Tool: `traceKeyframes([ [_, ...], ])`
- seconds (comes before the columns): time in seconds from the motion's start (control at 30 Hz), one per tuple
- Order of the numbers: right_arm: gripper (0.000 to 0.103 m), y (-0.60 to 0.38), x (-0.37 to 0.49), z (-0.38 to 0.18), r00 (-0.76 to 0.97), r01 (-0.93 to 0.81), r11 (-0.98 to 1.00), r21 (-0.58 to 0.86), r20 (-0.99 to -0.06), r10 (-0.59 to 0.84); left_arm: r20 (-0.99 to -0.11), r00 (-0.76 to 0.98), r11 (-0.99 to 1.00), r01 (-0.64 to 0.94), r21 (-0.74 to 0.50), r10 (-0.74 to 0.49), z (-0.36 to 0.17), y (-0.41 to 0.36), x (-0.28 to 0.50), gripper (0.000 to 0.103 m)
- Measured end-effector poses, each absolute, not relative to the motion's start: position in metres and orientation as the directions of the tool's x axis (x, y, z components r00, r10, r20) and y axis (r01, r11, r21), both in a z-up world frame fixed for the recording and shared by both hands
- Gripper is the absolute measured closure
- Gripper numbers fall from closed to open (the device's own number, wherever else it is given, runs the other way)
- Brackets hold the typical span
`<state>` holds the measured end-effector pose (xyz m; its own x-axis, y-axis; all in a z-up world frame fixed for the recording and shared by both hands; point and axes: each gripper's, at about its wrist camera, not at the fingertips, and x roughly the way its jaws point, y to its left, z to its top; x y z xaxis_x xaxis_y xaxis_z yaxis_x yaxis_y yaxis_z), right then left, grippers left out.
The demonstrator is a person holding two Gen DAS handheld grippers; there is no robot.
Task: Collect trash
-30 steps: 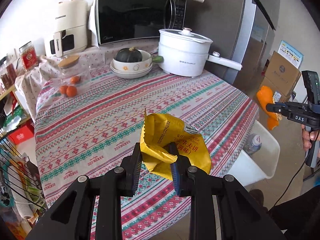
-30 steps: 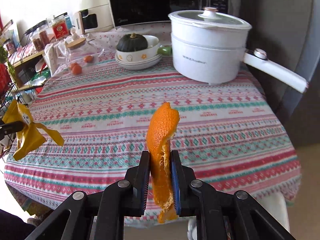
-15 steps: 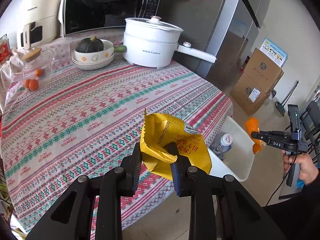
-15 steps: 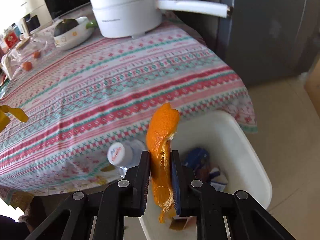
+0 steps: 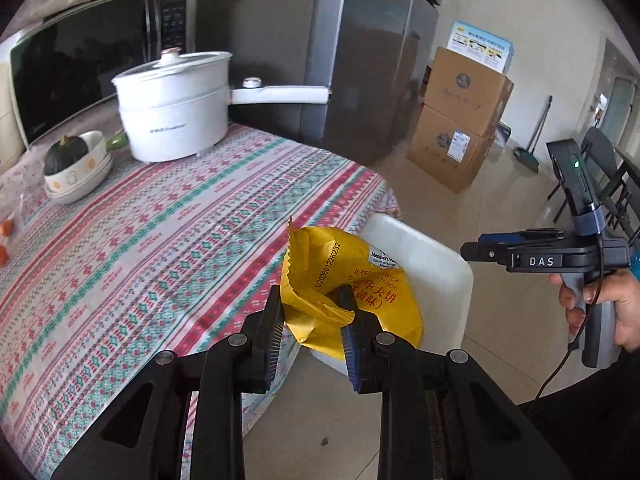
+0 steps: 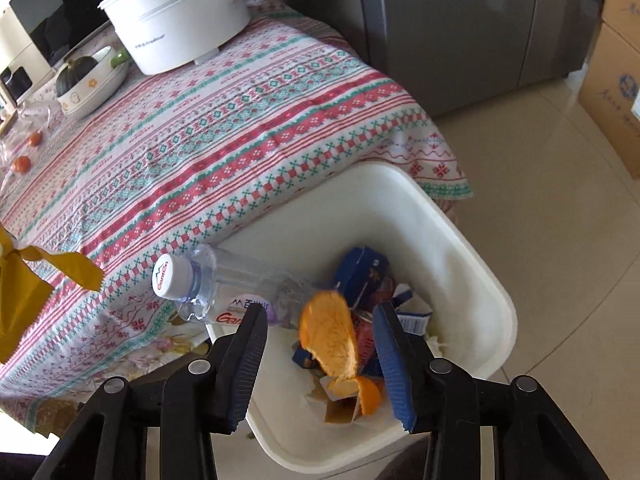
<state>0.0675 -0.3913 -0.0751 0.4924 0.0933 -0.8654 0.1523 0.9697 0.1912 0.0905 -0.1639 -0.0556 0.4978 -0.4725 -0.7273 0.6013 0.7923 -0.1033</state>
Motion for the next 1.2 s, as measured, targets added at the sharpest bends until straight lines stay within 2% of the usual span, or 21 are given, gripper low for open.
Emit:
traceKeyframes([
  [0.2, 0.039, -0.411, 0.048, -0.052, 0.525, 0.219, 0.961, 0.17, -0.85, 0.031, -0.742, 0.462, 0.746, 0.661, -0.077, -0.486, -0.071, -0.22, 0.087, 0.075],
  [0.47, 0.038, -0.435, 0.036, -0.054, 0.513, 0.264, 0.955, 0.138, -0.858, -0.018, -0.727, 0.481, 0.72, 0.693, -0.027, -0.49, -0.088, -0.27, 0.097, 0.073],
  [0.5, 0.038, -0.439, 0.035, -0.055, 0.512, 0.269, 0.953, 0.141, -0.859, -0.018, -0.72, 0.479, 0.709, 0.705, -0.027, -0.503, -0.089, -0.273, 0.098, 0.07],
  [0.57, 0.036, -0.445, 0.034, -0.055, 0.515, 0.277, 0.949, 0.152, -0.857, -0.013, -0.733, 0.467, 0.697, 0.717, -0.014, -0.495, -0.089, -0.282, 0.095, 0.053],
  [0.6, 0.035, -0.448, 0.033, -0.055, 0.517, 0.282, 0.947, 0.154, -0.856, -0.014, -0.736, 0.473, 0.702, 0.712, -0.005, -0.484, -0.088, -0.284, 0.093, 0.037],
  [0.63, 0.033, -0.45, 0.032, -0.054, 0.519, 0.289, 0.945, 0.154, -0.854, -0.02, -0.73, 0.49, 0.71, 0.705, 0.01, -0.476, -0.086, -0.285, 0.089, 0.027],
  [0.73, 0.029, -0.455, 0.031, -0.049, 0.532, 0.307, 0.938, 0.161, -0.846, -0.029, -0.722, 0.536, 0.73, 0.68, 0.063, -0.437, -0.079, -0.28, 0.076, 0.018],
  [0.87, 0.025, -0.449, 0.031, -0.041, 0.555, 0.309, 0.935, 0.172, -0.831, -0.03, -0.726, 0.572, 0.78, 0.621, 0.077, -0.383, -0.068, -0.255, 0.065, 0.012],
  [0.97, 0.022, -0.435, 0.03, -0.033, 0.576, 0.293, 0.942, 0.163, -0.816, -0.038, -0.732, 0.578, 0.825, 0.563, 0.038, -0.361, -0.059, -0.224, 0.055, 0.007],
  [1.2, 0.017, -0.377, 0.016, -0.007, 0.636, 0.188, 0.967, 0.171, -0.771, 0.013, -0.761, 0.583, 0.902, 0.432, -0.007, -0.285, -0.047, -0.141, 0.036, 0.006],
])
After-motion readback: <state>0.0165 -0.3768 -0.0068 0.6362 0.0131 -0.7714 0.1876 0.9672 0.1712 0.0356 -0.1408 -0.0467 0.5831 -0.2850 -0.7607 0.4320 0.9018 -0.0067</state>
